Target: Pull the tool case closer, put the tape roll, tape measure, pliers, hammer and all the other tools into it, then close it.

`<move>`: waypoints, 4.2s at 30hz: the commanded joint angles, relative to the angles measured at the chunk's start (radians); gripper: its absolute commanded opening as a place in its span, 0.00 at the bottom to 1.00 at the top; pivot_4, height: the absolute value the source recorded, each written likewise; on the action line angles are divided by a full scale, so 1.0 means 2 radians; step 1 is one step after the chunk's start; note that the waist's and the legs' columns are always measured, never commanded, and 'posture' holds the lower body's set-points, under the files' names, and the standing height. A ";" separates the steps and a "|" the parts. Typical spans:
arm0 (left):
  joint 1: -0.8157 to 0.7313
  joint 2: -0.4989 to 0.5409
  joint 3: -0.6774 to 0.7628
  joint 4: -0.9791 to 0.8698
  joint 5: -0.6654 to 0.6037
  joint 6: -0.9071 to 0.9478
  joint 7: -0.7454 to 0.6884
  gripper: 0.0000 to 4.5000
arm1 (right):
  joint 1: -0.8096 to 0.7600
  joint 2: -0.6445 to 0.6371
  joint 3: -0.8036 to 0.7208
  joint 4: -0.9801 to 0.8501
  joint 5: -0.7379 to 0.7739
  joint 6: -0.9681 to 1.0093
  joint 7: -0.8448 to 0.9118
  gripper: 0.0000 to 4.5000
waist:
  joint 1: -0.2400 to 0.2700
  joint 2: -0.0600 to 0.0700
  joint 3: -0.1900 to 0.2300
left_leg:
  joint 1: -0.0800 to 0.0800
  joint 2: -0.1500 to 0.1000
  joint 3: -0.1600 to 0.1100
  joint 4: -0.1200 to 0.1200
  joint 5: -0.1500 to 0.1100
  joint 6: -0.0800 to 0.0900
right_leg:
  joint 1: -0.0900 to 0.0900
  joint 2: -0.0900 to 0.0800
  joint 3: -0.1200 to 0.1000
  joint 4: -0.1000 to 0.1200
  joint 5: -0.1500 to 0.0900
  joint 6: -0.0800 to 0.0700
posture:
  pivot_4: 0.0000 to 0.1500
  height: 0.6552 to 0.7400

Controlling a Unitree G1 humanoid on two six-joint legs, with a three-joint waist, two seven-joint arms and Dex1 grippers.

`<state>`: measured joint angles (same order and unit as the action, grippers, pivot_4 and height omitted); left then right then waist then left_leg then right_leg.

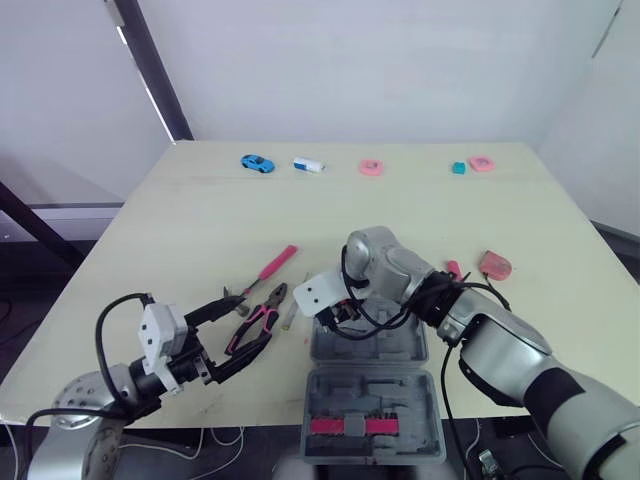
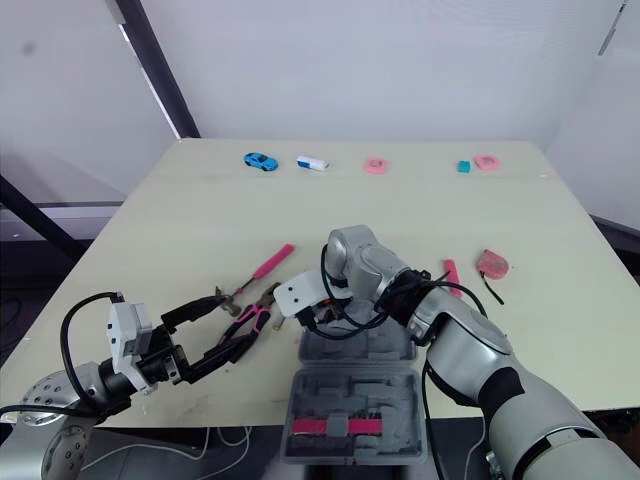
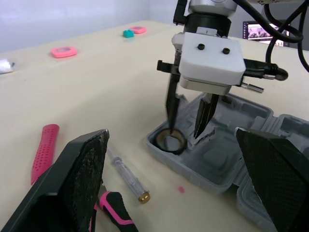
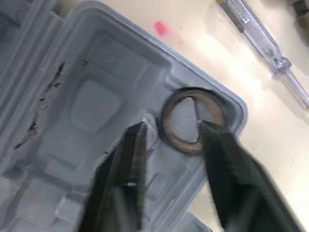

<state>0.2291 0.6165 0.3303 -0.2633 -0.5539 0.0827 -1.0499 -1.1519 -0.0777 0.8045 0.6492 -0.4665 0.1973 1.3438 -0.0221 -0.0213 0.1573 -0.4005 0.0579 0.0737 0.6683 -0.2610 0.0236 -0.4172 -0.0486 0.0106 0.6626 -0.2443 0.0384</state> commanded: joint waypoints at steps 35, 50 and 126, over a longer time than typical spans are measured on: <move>-0.072 0.032 -0.015 0.071 -0.005 -0.001 -0.057 1.00 | 0.227 0.003 -0.222 -0.043 0.192 0.007 -0.200 0.36 | -0.010 0.000 0.000 | 0.000 0.000 0.000 0.000 0.000 0.000 | 0.000 0.000 0.000 0.000 0.000 0.001 | 1.00 1.00; -0.075 0.022 -0.005 0.079 -0.014 -0.002 -0.052 1.00 | 0.261 -0.010 -0.272 -0.213 0.262 0.056 -0.211 0.36 | -0.009 0.000 0.000 | 0.000 0.000 -0.002 -0.001 0.000 0.000 | 0.000 0.000 0.001 0.000 0.001 0.002 | 1.00 1.00; -0.283 0.051 -0.110 0.029 -0.037 0.125 -0.096 1.00 | 0.354 -0.091 -0.539 -0.094 0.324 0.066 -0.668 0.99 | 0.002 -0.001 0.000 | 0.000 0.000 0.000 -0.001 0.000 0.000 | 0.000 0.001 0.003 -0.001 0.001 0.002 | 1.00 1.00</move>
<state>-0.3237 0.7090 0.1069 -0.1601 -0.6051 0.3291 -1.2408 -0.4206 -0.2675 -0.2540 0.4399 0.1909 0.3539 0.0490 -0.0183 -0.0235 0.1570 -0.4007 0.0570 0.0738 0.6665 -0.2614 0.0245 -0.4165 -0.0459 0.0169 0.6598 -0.2426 0.0433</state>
